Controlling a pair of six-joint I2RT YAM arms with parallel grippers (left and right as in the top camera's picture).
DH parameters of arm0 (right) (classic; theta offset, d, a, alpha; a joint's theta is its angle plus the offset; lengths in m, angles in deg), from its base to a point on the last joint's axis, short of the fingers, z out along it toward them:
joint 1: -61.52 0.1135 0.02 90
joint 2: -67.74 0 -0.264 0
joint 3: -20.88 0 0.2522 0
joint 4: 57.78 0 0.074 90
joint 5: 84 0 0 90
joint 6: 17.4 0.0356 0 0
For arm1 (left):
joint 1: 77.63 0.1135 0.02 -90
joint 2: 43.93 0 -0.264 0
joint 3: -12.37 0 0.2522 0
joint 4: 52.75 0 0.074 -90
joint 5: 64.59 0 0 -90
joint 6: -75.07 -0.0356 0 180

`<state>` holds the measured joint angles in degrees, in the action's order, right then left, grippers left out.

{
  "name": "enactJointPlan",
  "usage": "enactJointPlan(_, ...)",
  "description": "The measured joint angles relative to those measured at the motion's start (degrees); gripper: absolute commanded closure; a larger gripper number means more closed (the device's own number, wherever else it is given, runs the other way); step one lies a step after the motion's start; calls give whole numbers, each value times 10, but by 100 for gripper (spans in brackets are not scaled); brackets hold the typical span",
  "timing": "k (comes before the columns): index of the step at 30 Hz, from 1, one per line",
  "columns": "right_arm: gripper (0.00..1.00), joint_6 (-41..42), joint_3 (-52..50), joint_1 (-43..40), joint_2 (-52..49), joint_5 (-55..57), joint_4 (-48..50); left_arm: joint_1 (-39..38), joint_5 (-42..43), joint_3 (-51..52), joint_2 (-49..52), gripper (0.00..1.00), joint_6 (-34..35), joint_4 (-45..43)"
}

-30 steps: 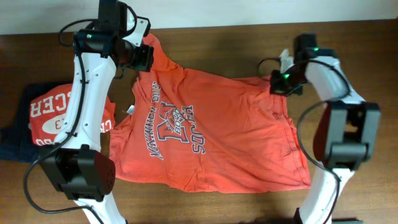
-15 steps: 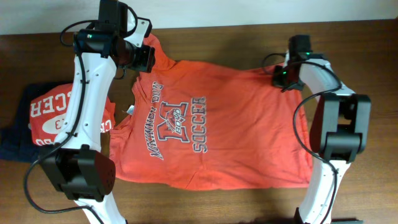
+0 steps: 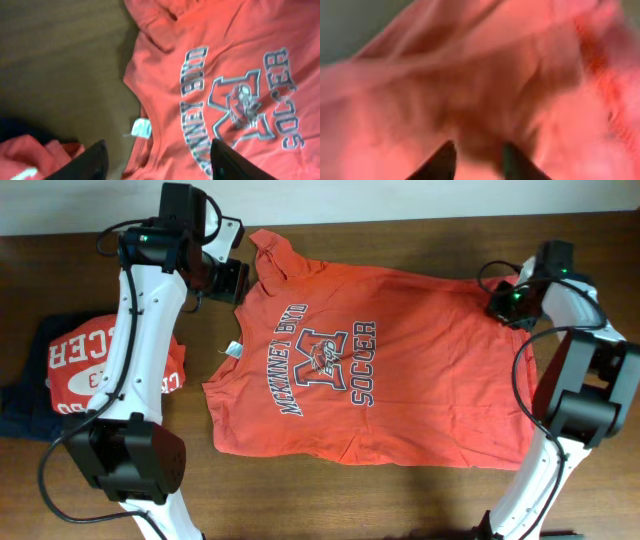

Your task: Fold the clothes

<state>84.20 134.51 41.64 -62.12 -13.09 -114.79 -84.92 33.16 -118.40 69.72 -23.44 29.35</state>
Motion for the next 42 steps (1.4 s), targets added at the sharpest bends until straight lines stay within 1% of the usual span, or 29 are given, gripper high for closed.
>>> enactJointPlan(1,57,-7,0,-6,8,-19,-14,0,-3,0,-2,36,0,8)
enactJointPlan(2,56,-13,0,-17,27,-40,-30,0,-6,0,-6,60,0,17)
enactJointPlan(3,55,-20,0,-28,54,-58,-48,0,-8,0,-14,67,0,27)
enactJointPlan(4,54,-29,0,-38,85,-70,-67,0,-10,0,-24,68,0,35)
enactJointPlan(6,48,-39,5,-57,186,-87,-104,0,-8,0,-61,67,0,66)
enactJointPlan(9,45,-46,16,-63,319,-99,-162,0,-4,0,-125,67,24,124)
enactJointPlan(10,42,-47,19,-63,354,-102,-183,0,-4,0,-139,67,31,135)
enactJointPlan(12,36,-49,23,-63,406,-103,-226,0,-3,-1,-170,67,49,172)
enactJointPlan(13,34,-48,24,-63,446,-99,-270,0,-2,-1,-183,69,57,192)
enactJointPlan(15,32,-48,25,-63,469,-85,-315,0,-2,-1,-193,69,67,220)
enactJointPlan(16,32,-48,25,-63,480,-69,-359,0,-2,-1,-194,69,69,236)
enactJointPlan(18,31,-47,25,-63,482,-57,-399,0,-2,11,-194,69,76,239)
enactJointPlan(19,28,-46,20,-63,481,-52,-422,0,-2,30,-195,69,81,233)
enactJointPlan(21,26,-43,10,-63,480,-47,-429,0,-2,76,-196,69,88,210)
enactJointPlan(22,24,-41,-7,-63,480,-42,-430,0,-3,127,-198,69,92,186)
enactJointPlan(24,24,-35,-31,-63,478,-36,-429,0,-2,211,-194,69,102,142)
enactJointPlan(26,24,-28,-91,-63,473,-26,-419,1,3,303,-195,68,114,87)
enactJointPlan(27,24,-27,-119,-63,470,-23,-410,4,16,355,-191,68,119,63)
enactJointPlan(29,24,-26,-178,-63,467,-19,-386,14,49,430,-190,68,126,18)
enactJointPlan(31,24,-26,-230,-63,464,-17,-358,28,75,488,-189,67,129,-9)
enactJointPlan(32,23,-26,-264,-63,462,-16,-346,34,87,521,-189,63,131,-19)
enactJointPlan(34,23,-26,-289,-63,462,-15,-337,42,104,575,-189,56,146,-43)
enactJointPlan(36,23,-28,-302,-63,462,-14,-330,42,111,618,-189,43,158,-68)
enactJointPlan(40,23,-33,-304,-63,462,-13,-329,42,118,701,-189,35,186,-149)
enactJointPlan(42,23,-35,-305,-63,462,-13,-329,42,126,709,-193,35,196,-163)
